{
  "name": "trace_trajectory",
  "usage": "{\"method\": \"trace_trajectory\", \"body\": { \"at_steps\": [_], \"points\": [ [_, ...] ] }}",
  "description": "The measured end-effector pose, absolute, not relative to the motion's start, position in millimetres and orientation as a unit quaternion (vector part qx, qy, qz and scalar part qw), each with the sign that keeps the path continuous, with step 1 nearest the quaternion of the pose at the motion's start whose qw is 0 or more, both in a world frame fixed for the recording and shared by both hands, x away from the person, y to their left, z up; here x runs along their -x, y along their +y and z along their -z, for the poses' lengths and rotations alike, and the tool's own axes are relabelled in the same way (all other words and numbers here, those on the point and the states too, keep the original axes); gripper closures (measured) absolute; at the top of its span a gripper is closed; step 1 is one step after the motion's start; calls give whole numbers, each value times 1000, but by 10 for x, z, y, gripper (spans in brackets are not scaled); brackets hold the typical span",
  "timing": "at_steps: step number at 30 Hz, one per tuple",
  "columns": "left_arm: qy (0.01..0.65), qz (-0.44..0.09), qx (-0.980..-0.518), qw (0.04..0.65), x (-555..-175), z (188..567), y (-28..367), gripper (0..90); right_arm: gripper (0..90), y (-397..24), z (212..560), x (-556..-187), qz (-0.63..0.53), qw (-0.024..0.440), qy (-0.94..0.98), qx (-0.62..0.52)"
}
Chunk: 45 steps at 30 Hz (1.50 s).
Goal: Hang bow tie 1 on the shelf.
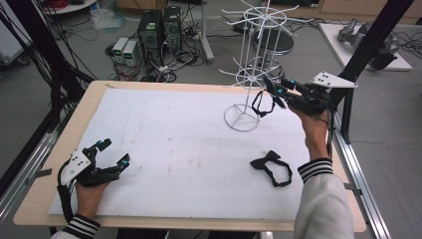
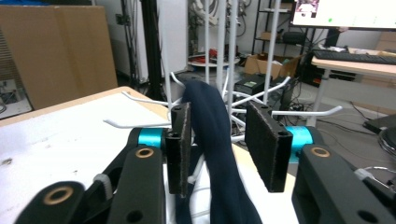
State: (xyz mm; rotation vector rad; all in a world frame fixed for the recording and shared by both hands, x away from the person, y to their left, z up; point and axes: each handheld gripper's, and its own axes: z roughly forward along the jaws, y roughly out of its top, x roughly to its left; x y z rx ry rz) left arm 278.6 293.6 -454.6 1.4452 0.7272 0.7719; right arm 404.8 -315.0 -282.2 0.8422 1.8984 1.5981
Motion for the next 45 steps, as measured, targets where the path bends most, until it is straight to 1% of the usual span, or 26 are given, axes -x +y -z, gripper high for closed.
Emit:
{"method": "trace_trajectory", "body": {
  "at_steps": [1, 5, 6, 8, 11, 13, 14, 17, 18, 20, 22, 24, 28, 37, 45],
  "points": [
    [317, -336, -630, 624, -2787, 4546, 2936, 137, 592, -3160, 2819, -4046, -589, 261, 699, -311],
    [317, -337, -630, 624, -2786, 4545, 2933, 137, 490, -3181, 2803, -4020, -594, 262, 690, -320],
    [316, -337, -630, 624, -2786, 4545, 2934, 137, 451, -3182, 2798, -4016, -594, 266, 688, -322],
    [316, -338, -630, 624, -2785, 4546, 2933, 137, 343, -3176, 2792, -4001, -593, 265, 685, -330],
    [316, -337, -629, 625, -2786, 4547, 2933, 137, 242, -3154, 2777, -3966, -589, 262, 689, -331],
    [316, -337, -629, 625, -2785, 4547, 2934, 137, 139, -3120, 2768, -3917, -589, 266, 687, -332],
    [316, -337, -628, 626, -2786, 4547, 2934, 137, 107, -3100, 2771, -3883, -587, 267, 687, -336],
    [317, -336, -627, 628, -2787, 4548, 2935, 137, 105, -3088, 2789, -3787, -585, 276, 686, -332],
    [317, -335, -627, 628, -2787, 4547, 2936, 137, 85, -3096, 2795, -3751, -588, 276, 683, -334],
    [317, -334, -627, 628, -2788, 4548, 2938, 137, 16, -3109, 2803, -3696, -594, 272, 677, -339],
    [318, -333, -627, 628, -2789, 4547, 2941, 137, 17, -3124, 2810, -3619, -594, 270, 676, -342],
    [319, -331, -626, 631, -2793, 4548, 2946, 137, 17, -3134, 2804, -3546, -589, 280, 680, -335],
    [315, -332, -625, 632, -2786, 4550, 2948, 137, 17, -3141, 2837, -3439, -592, 272, 684, -328],
    [320, -329, -625, 632, -2796, 4548, 2954, 137, 17, -3075, 3002, -3283, -583, 263, 704, -311],
    [322, -328, -625, 631, -2798, 4547, 2952, 137, 17, -3124, 3201, -3159, -580, 253, 705, -321]
  ]
}}
